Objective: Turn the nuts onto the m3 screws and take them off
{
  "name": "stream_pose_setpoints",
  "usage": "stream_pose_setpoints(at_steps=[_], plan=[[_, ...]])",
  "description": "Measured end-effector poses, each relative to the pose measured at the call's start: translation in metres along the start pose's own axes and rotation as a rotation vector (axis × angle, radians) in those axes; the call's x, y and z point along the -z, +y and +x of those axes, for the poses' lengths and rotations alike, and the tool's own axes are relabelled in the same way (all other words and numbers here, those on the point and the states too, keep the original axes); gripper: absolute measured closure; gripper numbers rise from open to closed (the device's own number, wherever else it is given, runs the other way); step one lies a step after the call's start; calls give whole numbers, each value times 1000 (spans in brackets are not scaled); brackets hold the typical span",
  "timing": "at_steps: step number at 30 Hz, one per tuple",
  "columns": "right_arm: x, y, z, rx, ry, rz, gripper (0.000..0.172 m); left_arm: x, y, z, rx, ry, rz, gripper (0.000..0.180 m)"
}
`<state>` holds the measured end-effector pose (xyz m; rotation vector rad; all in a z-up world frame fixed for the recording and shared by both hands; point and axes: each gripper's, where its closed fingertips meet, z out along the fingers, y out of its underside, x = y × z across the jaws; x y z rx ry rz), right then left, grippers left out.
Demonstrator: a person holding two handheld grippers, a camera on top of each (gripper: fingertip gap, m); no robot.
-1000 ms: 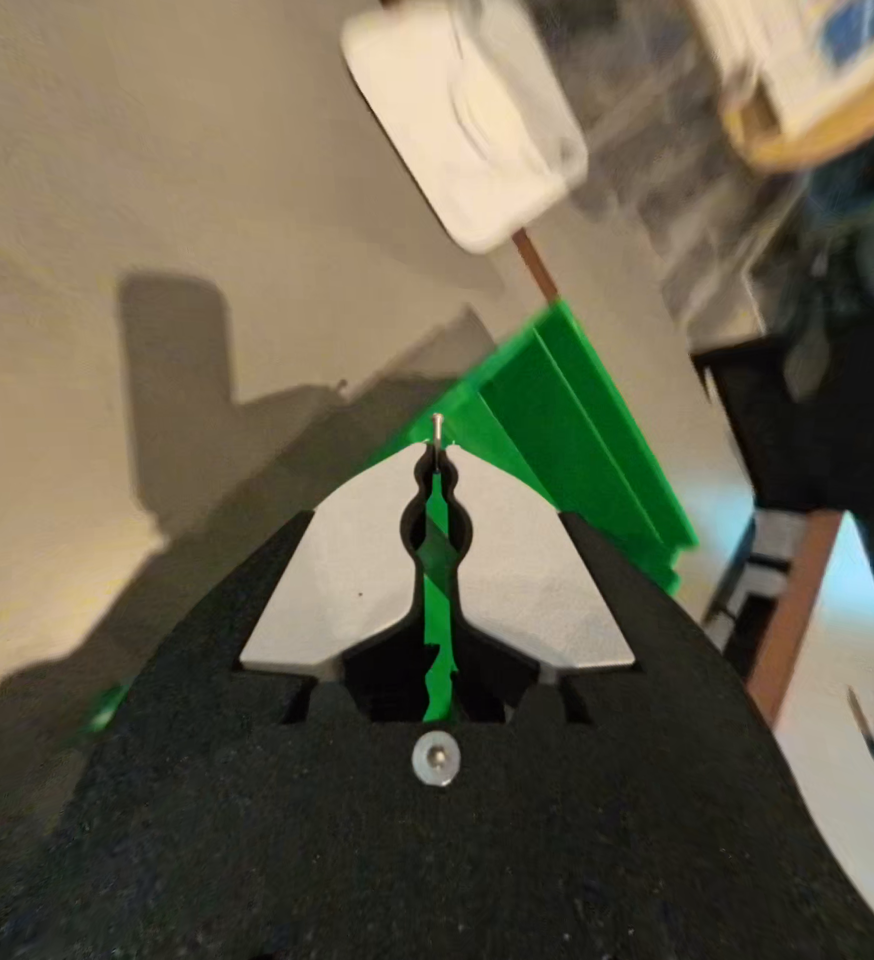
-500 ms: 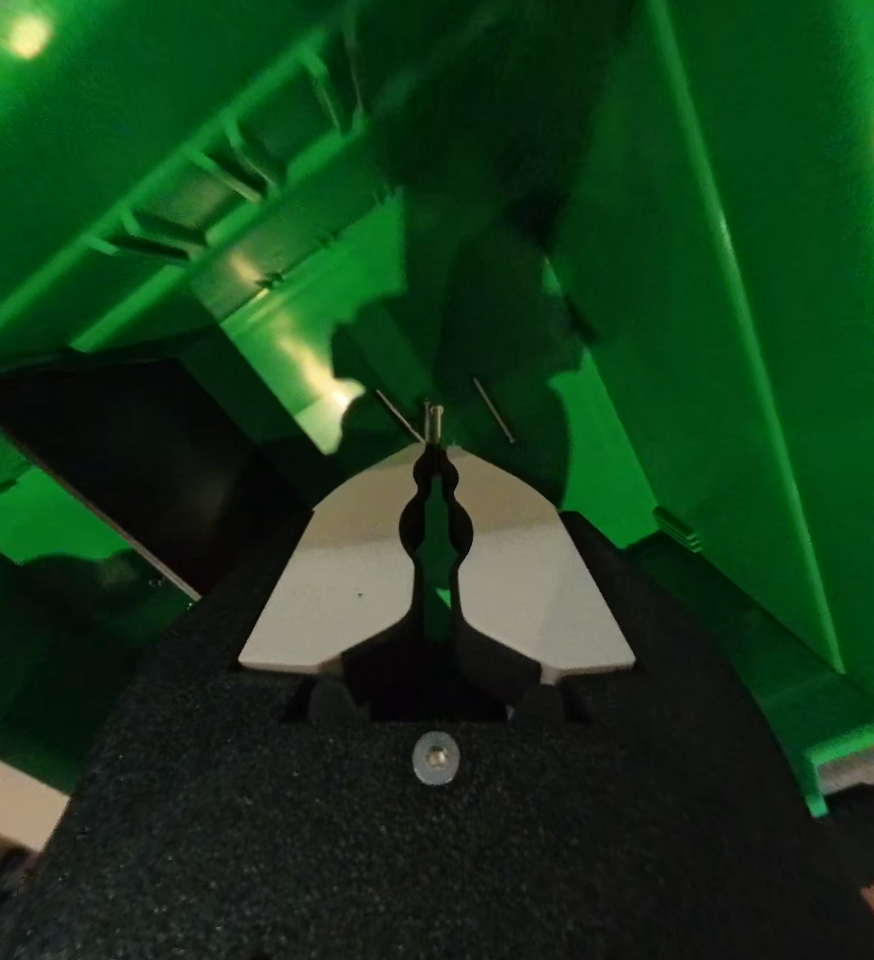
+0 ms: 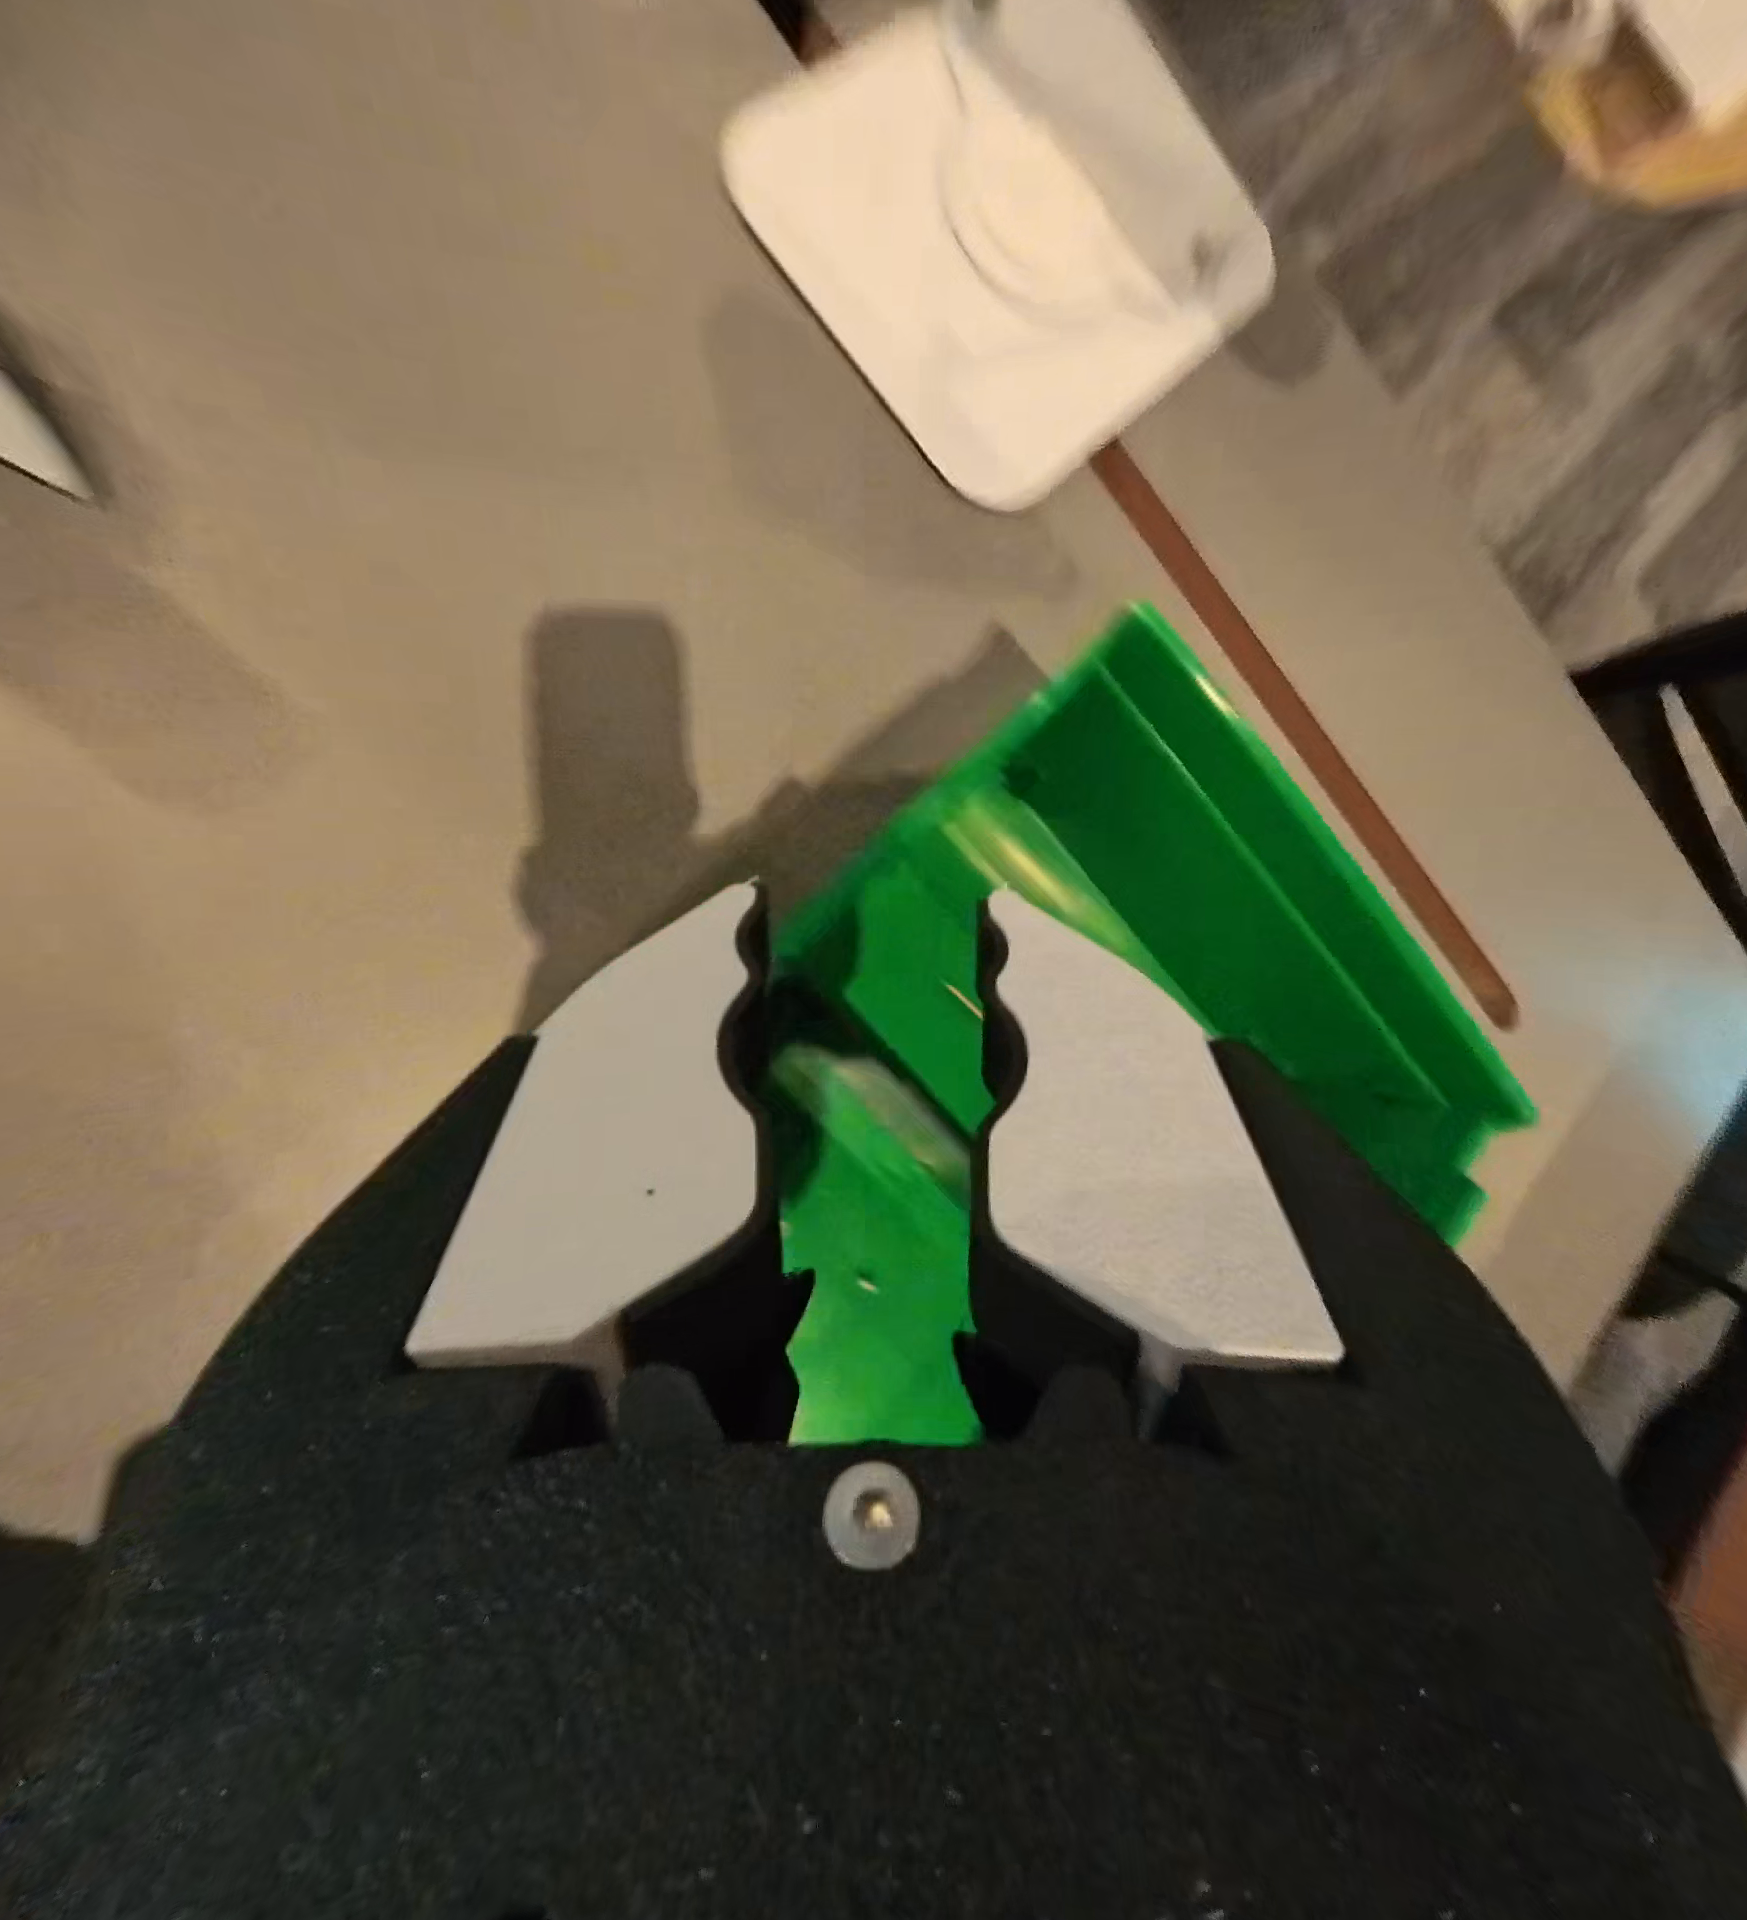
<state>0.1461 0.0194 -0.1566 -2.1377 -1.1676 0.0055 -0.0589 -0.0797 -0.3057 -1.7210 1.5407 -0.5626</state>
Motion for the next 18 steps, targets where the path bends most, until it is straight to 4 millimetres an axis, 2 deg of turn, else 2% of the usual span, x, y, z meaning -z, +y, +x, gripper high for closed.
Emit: stream_pose_setpoints(at_steps=[1,4,6,7,8,9,10,13,16,18], plan=[[6,-12,-21,-3,-16,51,136,0,0,0,0,-2,0,126],[10,-43,-88,-20,-124,215,140,0,0,-1,-3,-8,1,126],[0,-56,-126,-66,-224,308,144,0,0,-1,-3,-11,1,126],[-8,-62,-141,-89,-268,363,145,0,0,-1,-3,-14,1,126],[-18,-66,-152,-113,-294,419,154,0,0,-2,-1,-17,0,126],[-30,-69,-158,-134,-300,464,168,0,1,-1,8,-14,-3,126],[-43,-71,-164,-134,-301,503,172,0,1,-1,26,-6,-8,126],[-82,-69,-163,-141,-182,552,172,-1,4,-8,108,-23,-25,126],[-96,-70,-160,-172,-93,625,172,0,6,-17,152,-75,-30,128],[-97,-69,-156,-174,-35,652,172,3,4,-22,143,-123,-6,141]])
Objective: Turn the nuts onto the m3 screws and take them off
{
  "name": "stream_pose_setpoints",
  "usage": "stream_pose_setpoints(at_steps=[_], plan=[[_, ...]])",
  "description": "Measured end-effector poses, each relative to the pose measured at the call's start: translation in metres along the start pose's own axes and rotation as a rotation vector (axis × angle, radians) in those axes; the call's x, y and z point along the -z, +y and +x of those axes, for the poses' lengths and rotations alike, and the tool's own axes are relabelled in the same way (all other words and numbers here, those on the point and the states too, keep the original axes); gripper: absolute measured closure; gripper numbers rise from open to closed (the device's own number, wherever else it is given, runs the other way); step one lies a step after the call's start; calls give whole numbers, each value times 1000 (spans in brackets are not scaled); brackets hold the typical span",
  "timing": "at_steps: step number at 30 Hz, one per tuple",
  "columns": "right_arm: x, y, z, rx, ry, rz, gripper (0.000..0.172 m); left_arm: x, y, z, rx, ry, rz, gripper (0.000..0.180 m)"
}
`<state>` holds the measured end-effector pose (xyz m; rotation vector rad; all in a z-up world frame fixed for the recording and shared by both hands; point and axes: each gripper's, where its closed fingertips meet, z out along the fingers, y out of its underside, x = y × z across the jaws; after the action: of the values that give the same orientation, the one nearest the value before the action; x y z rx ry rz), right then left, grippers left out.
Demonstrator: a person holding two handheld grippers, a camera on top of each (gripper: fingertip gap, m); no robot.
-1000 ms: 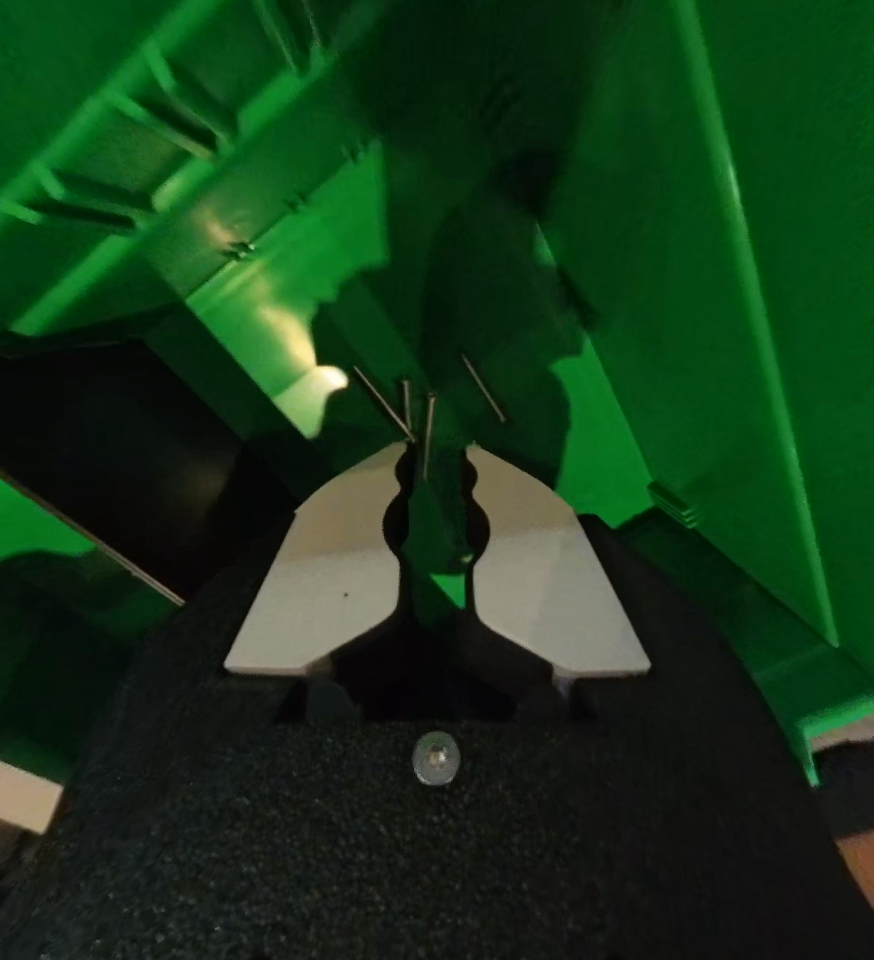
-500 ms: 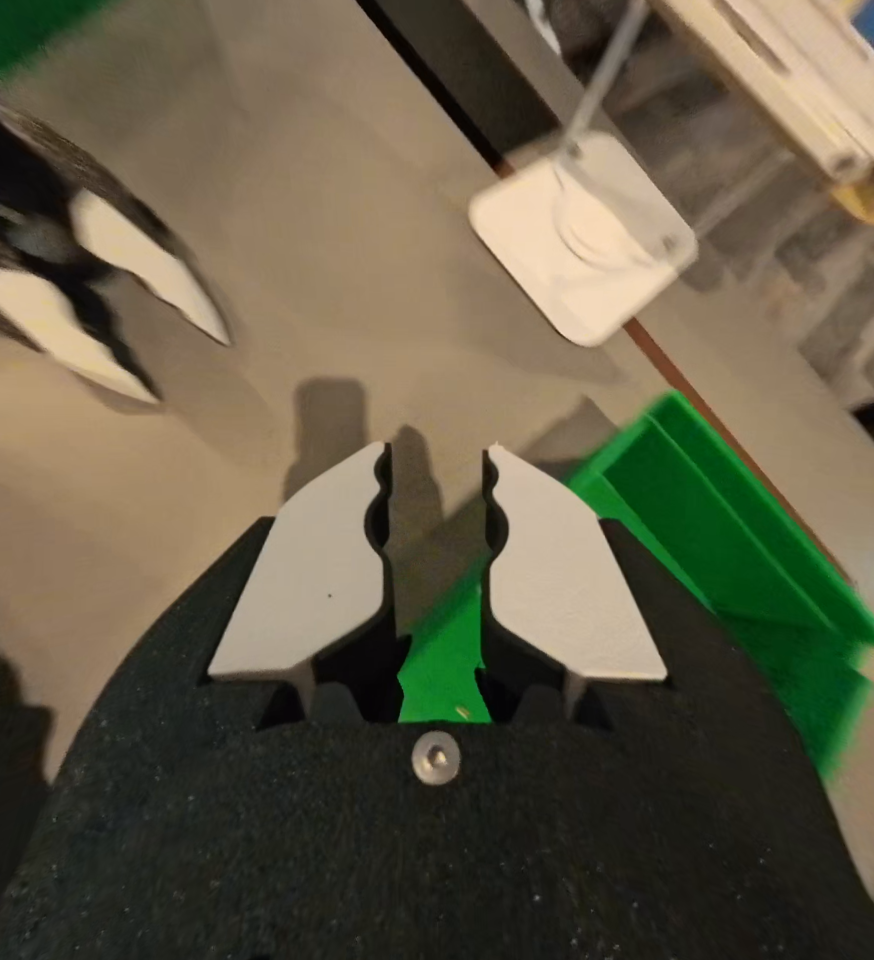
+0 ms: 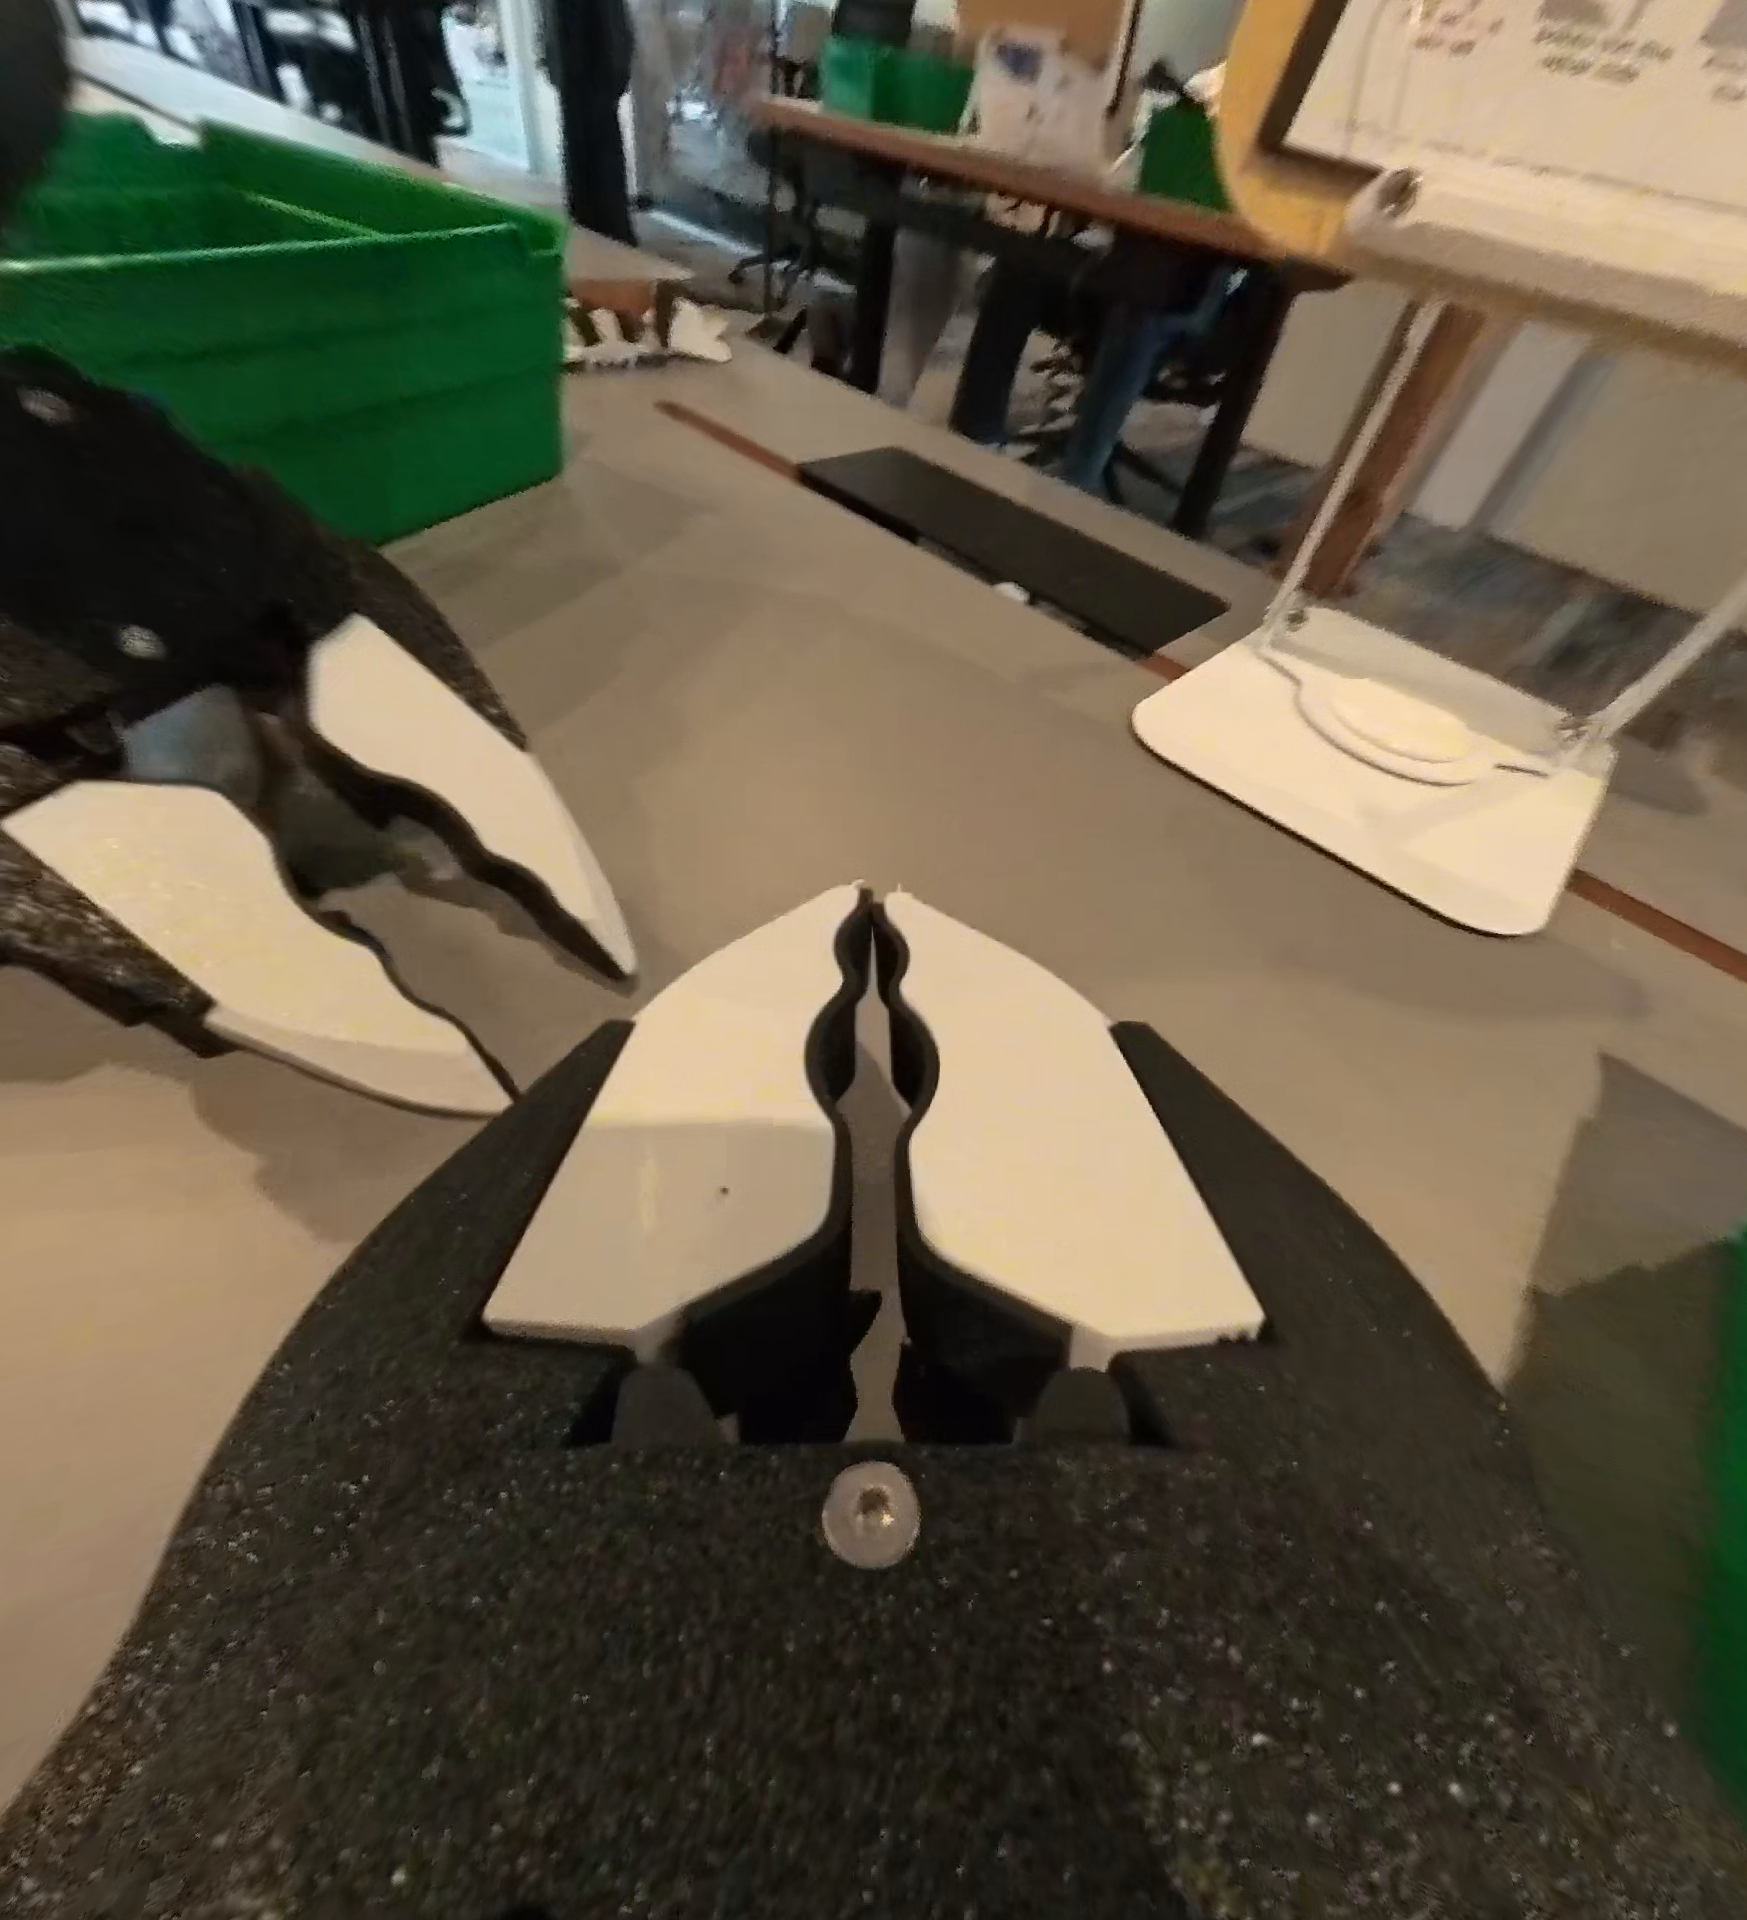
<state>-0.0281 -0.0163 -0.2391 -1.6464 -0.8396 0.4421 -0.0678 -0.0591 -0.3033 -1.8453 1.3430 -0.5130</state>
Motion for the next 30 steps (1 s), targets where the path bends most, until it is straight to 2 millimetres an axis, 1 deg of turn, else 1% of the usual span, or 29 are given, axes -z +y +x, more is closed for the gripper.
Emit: stream_pose_setpoints(at_steps=[2,6,11,14,15,17,20,21,23,24,25,26,27,29,30], plan=[[2,1,7,27,61,36,172,5,-5,-3,-15,-43,49,156],[7,-7,5,105,102,101,172,15,-15,-11,9,-90,145,180],[6,-7,1,198,135,106,172,28,-24,-28,99,-152,249,180],[8,-9,2,222,148,125,172,44,-33,-36,112,-214,314,180],[9,-10,1,229,148,134,172,53,-37,-40,106,-254,322,180],[11,-11,1,242,158,148,172,79,-47,-49,77,-363,341,180],[12,-13,1,268,177,166,172,127,-57,-63,56,-550,351,180],[12,-14,1,281,185,172,172,144,-57,-68,55,-622,335,180],[13,-16,1,309,202,186,172,179,-46,-82,68,-786,259,180],[14,-16,0,322,208,193,172,194,-39,-87,82,-838,213,180],[14,-17,0,336,215,198,172,205,-32,-90,107,-853,175,180],[15,-18,-1,346,221,204,172,213,-24,-94,153,-854,148,162],[15,-19,-2,355,221,209,172,221,-15,-100,224,-856,124,135],[15,-20,-4,368,218,214,172,231,12,-112,399,-862,42,104],[15,-20,-5,372,218,215,171,234,28,-117,478,-865,-9,95]])
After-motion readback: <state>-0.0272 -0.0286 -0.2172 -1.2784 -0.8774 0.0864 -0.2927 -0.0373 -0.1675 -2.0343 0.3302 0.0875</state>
